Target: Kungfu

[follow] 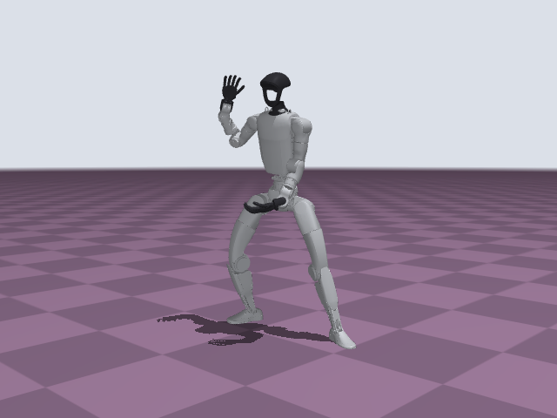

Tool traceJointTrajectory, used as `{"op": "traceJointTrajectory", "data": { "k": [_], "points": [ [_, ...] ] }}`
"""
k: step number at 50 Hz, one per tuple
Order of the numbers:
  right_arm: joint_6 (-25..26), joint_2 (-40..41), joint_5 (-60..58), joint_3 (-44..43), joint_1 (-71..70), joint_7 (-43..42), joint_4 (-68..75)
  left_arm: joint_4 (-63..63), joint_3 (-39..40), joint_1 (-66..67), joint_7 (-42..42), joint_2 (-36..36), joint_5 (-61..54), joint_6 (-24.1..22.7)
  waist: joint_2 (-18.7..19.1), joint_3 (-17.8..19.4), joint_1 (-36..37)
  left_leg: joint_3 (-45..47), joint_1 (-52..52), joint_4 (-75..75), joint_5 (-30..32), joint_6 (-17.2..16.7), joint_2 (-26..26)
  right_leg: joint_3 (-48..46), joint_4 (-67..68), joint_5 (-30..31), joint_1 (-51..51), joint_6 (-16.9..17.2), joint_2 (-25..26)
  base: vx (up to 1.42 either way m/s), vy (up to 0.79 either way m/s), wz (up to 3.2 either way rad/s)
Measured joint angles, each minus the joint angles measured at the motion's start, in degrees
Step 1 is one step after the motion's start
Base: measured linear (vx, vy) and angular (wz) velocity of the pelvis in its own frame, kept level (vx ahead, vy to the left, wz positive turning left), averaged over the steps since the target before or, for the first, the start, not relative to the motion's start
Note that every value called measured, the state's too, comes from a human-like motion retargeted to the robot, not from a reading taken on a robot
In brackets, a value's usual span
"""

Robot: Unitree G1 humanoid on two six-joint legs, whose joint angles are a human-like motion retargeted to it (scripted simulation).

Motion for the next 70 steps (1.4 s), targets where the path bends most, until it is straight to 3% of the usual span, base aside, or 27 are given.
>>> {"op": "traceJointTrajectory", "data": {
  "k": [5,15,20,25,31,34,38,41,45,50,55,57,60,62,65,68,70],
  "points": [
    [0.7,-3.1,-3.8,2.5,1.1,-1.4,0.5,-6.2,-8.7,-10.6,-2.5,3.0,10.2,-1.0,0.3,0.6,0.0,0.7,2.1,0.5,-0.6,1.8,0.4,0.1,-0.4,-0.3,1.3,-0.1,0.4,-0.02,0.07,-0.23],
    [2.1,-3.9,-3.8,0.9,6.6,3.3,7.3,-7.3,-6.8,-14.1,-3.0,12.6,20.2,-4.3,2.9,1.3,0.4,-0.9,1.9,2.9,-4.3,-2.5,0.6,1.0,-2.1,1.9,2.9,0.7,0.6,0.15,0.15,0.07],
    [3.1,-0.4,-4.8,1.2,11.9,6.7,16.0,-4.4,-4.5,-10.1,0.4,19.5,32.0,-7.6,5.3,2.4,1.8,-7.3,-4.3,9.9,-7.3,-3.1,1.6,-1.6,-6.7,6.0,6.8,2.4,0.3,0.34,0.26,0.76],
    [3.7,5.7,-2.6,7.7,14.5,18.5,29.1,0.2,-0.4,-3.2,5.7,26.1,46.7,-8.9,6.4,1.8,6.3,-12.9,-9.6,15.6,-10.8,-4.2,0.6,-3.2,-10.2,9.7,10.6,5.3,-0.3,0.48,0.29,0.88],
    [5.7,19.6,0.3,23.8,15.5,30.7,48.2,6.6,4.9,4.1,14.4,29.5,62.1,-6.9,5.4,1.0,14.2,-21.2,-18.0,24.2,-14.9,-3.7,-3.3,-4.5,-13.6,14.2,17.2,11.2,-1.0,0.46,0.26,1.56],
    [6.6,29.4,3.8,33.3,13.6,32.0,57.6,9.8,6.1,6.4,19.4,28.7,69.4,-5.8,5.3,-1.4,22.4,-26.9,-24.0,27.8,-15.6,-3.6,-4.4,-3.8,-16.5,16.9,19.3,12.1,2.8,0.39,0.14,1.55],
    [7.2,40.0,11.4,48.8,6.2,30.0,66.7,13.2,5.1,11.2,21.8,27.9,76.3,-3.6,2.8,-4.9,35.5,-34.9,-30.0,31.1,-15.6,-4.3,-6.9,-0.9,-19.9,19.3,22.0,12.1,8.7,0.31,-0.02,1.44],
    [11.2,42.1,15.3,58.9,-6.6,30.7,69.8,16.5,6.1,18.4,23.0,27.2,80.0,-2.1,0.0,-4.8,42.8,-37.1,-30.4,32.5,-16.0,-5.1,-8.4,-0.6,-22.3,20.4,26.3,12.1,11.3,0.25,-0.13,1.34],
    [20.0,43.1,22.0,61.4,-28.9,37.6,65.5,26.1,7.6,29.9,23.1,23.7,81.2,1.8,-1.6,-3.1,46.4,-38.4,-30.8,32.7,-15.7,-5.7,-10.2,-0.6,-25.5,21.2,30.4,12.1,13.7,0.11,-0.12,1.08],
    [24.9,41.2,35.1,64.7,-52.4,42.1,56.5,40.4,5.3,39.7,13.4,18.7,89.2,9.2,-5.7,-3.5,47.6,-36.3,-34.2,33.4,-14.6,-4.4,-12.1,-3.4,-29.4,20.8,30.8,12.1,13.2,0.19,-0.09,0.65],
    [22.4,35.2,41.1,61.2,-65.4,42.6,48.7,40.4,5.7,43.7,6.8,14.0,95.5,9.3,-10.6,-2.8,52.2,-33.9,-40.3,36.9,-16.7,-1.3,-9.8,-6.5,-33.0,22.3,28.8,12.1,15.1,0.22,-0.36,0.05],
    [19.2,31.7,40.8,59.8,-67.7,40.2,46.4,40.4,5.9,42.4,6.2,12.8,94.3,8.7,-12.0,-1.7,54.8,-35.2,-40.7,37.8,-19.5,-2.5,-9.0,-6.4,-33.3,25.5,28.2,12.1,15.7,0.33,-0.31,-0.42],
    [12.9,28.8,39.2,58.6,-68.0,34.1,42.6,40.4,4.9,39.3,2.2,11.2,92.4,9.5,-13.0,-0.3,56.0,-37.4,-38.4,38.5,-24.8,-4.7,-10.2,-4.7,-33.0,34.3,29.3,12.1,14.9,0.78,0.01,-0.28],
    [8.5,30.4,38.3,59.2,-66.6,30.6,40.9,40.4,4.3,37.8,-1.3,10.1,92.9,8.9,-13.2,-1.9,53.6,-38.1,-36.0,38.9,-28.7,-5.9,-12.6,-1.9,-32.1,42.7,30.4,12.1,12.4,1.07,0.39,0.23],
    [6.7,34.4,38.6,62.4,-64.7,26.5,39.8,40.3,3.4,35.3,-1.0,9.0,94.3,5.7,-12.9,-3.3,45.6,-36.3,-30.4,39.0,-33.1,-2.8,-20.0,9.7,-21.6,52.7,29.2,12.1,5.9,0.8,0.33,1.2],
    [9.1,35.9,43.2,63.2,-63.7,29.8,39.3,37.4,0.5,29.4,3.2,12.3,89.2,3.5,-7.5,-3.6,38.0,-43.8,-27.7,36.4,-32.8,-4.2,-17.3,24.2,-13.5,48.4,24.7,12.1,23.2,0.6,-0.43,1.51],
    [10.9,35.6,45.2,63.4,-61.8,32.0,39.5,35.7,-1.3,27.3,5.2,14.9,86.2,2.9,-4.9,-3.8,33.0,-47.5,-24.9,34.3,-33.6,-4.2,-19.0,26.1,-6.0,41.9,21.8,12.1,30.0,0.68,-0.38,2.18]
  ]
}}
